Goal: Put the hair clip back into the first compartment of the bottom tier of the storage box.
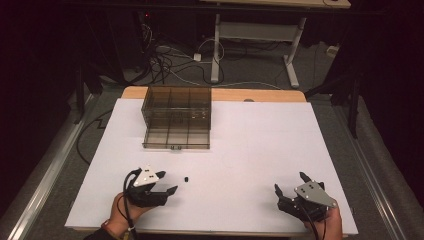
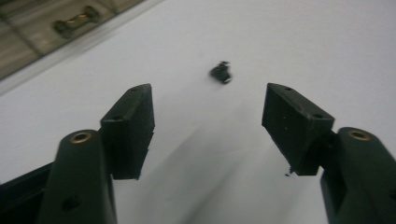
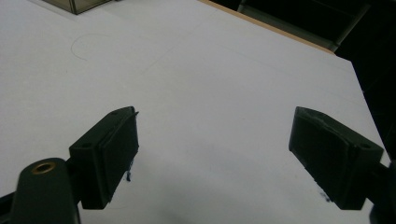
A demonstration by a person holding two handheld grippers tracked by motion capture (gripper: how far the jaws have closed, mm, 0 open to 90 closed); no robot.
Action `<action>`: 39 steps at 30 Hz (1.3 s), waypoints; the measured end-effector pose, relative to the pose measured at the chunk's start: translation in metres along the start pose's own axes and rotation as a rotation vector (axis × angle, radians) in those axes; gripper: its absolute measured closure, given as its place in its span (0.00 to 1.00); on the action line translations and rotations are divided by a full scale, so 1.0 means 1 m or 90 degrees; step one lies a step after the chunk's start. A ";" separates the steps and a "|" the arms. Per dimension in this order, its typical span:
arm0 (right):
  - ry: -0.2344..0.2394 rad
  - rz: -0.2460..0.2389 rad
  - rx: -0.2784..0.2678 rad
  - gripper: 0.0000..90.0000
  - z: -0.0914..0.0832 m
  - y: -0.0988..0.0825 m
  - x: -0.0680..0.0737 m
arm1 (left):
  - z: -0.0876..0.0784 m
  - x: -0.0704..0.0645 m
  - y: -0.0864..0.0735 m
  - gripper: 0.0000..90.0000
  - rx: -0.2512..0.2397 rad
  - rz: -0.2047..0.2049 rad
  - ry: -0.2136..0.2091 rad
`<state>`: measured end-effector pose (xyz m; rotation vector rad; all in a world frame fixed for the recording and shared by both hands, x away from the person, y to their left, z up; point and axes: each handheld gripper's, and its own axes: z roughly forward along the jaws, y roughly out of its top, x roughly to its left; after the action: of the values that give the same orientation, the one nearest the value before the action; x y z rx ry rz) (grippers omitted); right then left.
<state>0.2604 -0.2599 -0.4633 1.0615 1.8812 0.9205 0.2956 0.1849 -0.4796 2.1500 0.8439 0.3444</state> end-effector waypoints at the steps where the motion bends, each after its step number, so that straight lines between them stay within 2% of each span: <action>1: -0.001 -0.001 0.001 0.18 0.000 0.000 0.000 | 0.004 -0.005 0.003 0.37 0.006 0.002 -0.005; 2: -0.001 -0.001 0.001 0.18 0.000 0.000 0.000 | 0.008 -0.009 0.005 0.37 0.013 0.005 -0.007; 3: -0.001 -0.001 0.001 0.18 0.000 0.000 0.000 | 0.012 -0.012 0.006 0.41 0.022 0.007 -0.004; 4: 0.000 -0.001 0.001 0.18 0.000 0.000 0.000 | 0.016 -0.014 0.008 0.42 0.029 0.005 0.001; 6: -0.002 -0.006 0.002 0.18 0.000 -0.001 0.000 | 0.028 -0.016 0.012 0.49 0.054 -0.007 0.005; 11: -0.005 -0.010 0.010 0.19 0.002 -0.002 0.001 | 0.038 -0.017 0.019 0.59 0.056 -0.027 0.019; 14: -0.008 -0.011 0.013 0.19 0.003 -0.002 0.002 | 0.043 -0.020 0.023 0.66 0.057 -0.018 0.027; 16: -0.013 -0.016 0.018 0.19 0.004 -0.002 0.001 | 0.045 -0.018 0.025 0.73 0.054 -0.028 0.030; 22: -0.014 -0.022 0.021 0.19 0.004 -0.003 0.002 | 0.048 -0.020 0.026 0.82 0.054 -0.018 0.037; 33: -0.015 -0.026 0.021 0.19 0.004 -0.003 0.002 | 0.048 -0.015 0.027 0.83 0.052 -0.012 0.017; 39: -0.013 -0.026 0.019 0.19 0.003 -0.003 0.002 | 0.047 -0.016 0.027 0.83 0.048 -0.003 0.019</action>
<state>0.2614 -0.2589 -0.4675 1.0428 1.8977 0.8574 0.3192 0.1348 -0.4896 2.2172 0.8914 0.3473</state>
